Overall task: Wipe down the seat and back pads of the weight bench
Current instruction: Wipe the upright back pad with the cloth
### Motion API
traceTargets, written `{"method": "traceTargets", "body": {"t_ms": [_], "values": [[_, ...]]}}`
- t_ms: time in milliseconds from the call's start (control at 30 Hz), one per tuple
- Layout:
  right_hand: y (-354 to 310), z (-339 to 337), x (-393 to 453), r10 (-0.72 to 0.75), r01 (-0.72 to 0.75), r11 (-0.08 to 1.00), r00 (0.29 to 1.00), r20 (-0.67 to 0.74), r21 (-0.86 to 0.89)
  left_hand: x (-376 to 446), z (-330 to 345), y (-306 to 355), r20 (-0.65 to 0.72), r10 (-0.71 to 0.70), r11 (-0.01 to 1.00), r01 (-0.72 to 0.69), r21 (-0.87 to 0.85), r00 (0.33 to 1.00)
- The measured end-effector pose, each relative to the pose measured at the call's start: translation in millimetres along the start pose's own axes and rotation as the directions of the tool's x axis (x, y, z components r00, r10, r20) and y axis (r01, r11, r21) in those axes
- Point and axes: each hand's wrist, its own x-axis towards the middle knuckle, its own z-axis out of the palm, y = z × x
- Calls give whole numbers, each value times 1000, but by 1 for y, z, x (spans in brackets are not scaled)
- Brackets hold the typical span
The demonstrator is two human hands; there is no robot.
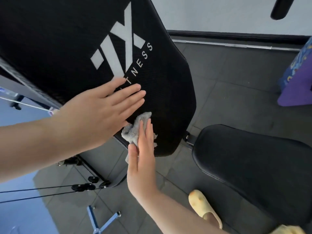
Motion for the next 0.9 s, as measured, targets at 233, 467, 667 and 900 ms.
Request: {"method": "traceTargets", "body": {"t_ms": [233,467,667,900], "values": [[56,-13,-5,221,-254,962,938,-266,-99,-31,1,-15,-75,-79,993,73,-88,994],[22,-4,9,-319,276,919,940,-118,-280,-32,-5,-22,-88,-89,991,80,-103,992],[7,-8,20,-70,31,989,959,-276,-144,-51,-20,-49,-90,-220,970,209,-122,971],[-79,17,78,-389,361,920,892,-231,-153,-62,-48,-95,-124,-383,923,373,-94,916]]}}
